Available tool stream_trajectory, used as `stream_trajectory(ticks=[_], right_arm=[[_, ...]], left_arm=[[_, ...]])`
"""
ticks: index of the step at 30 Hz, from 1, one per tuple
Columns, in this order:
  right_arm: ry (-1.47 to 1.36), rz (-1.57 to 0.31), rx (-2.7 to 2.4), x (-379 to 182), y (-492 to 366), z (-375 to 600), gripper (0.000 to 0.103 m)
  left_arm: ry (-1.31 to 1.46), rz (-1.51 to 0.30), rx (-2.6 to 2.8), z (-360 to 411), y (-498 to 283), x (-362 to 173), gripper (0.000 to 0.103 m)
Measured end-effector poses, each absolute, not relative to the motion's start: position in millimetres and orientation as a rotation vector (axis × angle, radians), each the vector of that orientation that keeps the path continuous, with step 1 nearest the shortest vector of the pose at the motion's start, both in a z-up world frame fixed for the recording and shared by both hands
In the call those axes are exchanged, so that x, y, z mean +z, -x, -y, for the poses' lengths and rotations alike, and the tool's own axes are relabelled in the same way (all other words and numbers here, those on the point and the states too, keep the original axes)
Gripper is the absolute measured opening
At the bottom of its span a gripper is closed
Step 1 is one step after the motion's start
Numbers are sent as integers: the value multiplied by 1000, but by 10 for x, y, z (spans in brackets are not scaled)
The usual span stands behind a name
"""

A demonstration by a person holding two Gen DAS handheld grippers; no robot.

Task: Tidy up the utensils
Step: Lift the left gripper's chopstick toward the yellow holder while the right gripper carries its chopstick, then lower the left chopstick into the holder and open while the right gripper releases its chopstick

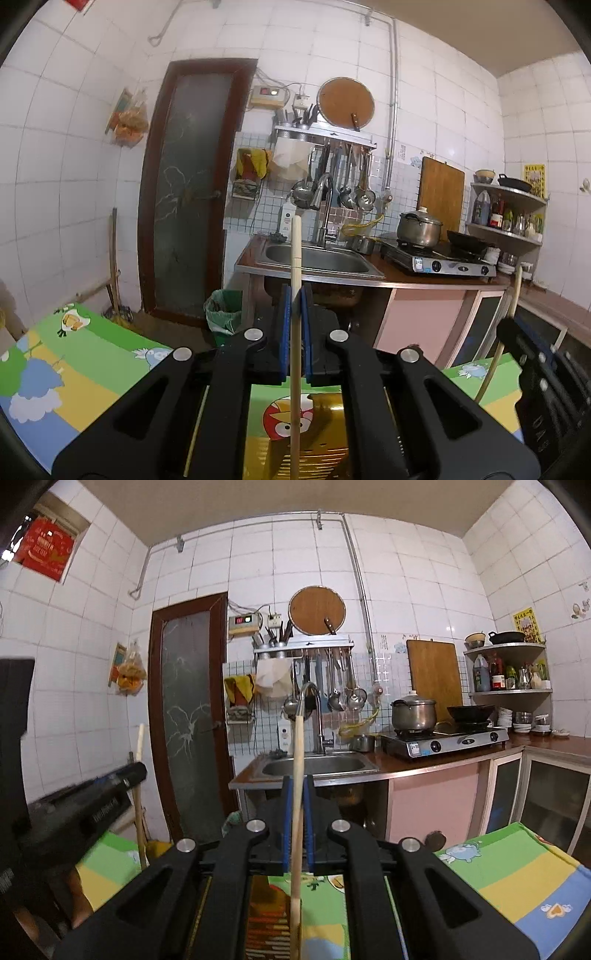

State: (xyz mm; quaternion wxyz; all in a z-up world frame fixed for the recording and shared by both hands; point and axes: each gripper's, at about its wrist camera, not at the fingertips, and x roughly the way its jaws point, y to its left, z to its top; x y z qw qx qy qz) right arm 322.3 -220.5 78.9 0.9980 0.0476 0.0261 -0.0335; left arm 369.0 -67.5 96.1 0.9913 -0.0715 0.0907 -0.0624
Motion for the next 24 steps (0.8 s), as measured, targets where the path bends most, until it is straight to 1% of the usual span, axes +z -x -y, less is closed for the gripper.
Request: stream_trajectory(ticks=[4, 16, 17, 19, 20, 22, 24], right_arm=[[-102, -72, -70, 788, -3179, 2205, 6], [-73, -191, -79, 771, -3185, 2166, 7], [-73, -199, -80, 776, -3176, 2174, 8], [-76, -211, -80, 790, -3151, 2187, 39], [-87, -208, -82, 801, -3116, 2202, 69], [-96, -182, -92, 840, -3028, 2219, 70], [-83, -182, -101, 912, -2964, 2234, 70]], left_arm=[[160, -189, -134, 599, -3659, 999, 4], [138, -241, -132, 547, -3618, 860, 5], [135, -244, -131, 546, -3609, 850, 5], [125, -252, -124, 544, -3577, 826, 6], [119, -255, -115, 534, -3548, 821, 6], [110, -271, -106, 505, -3504, 847, 6], [105, -285, -97, 475, -3438, 912, 13]])
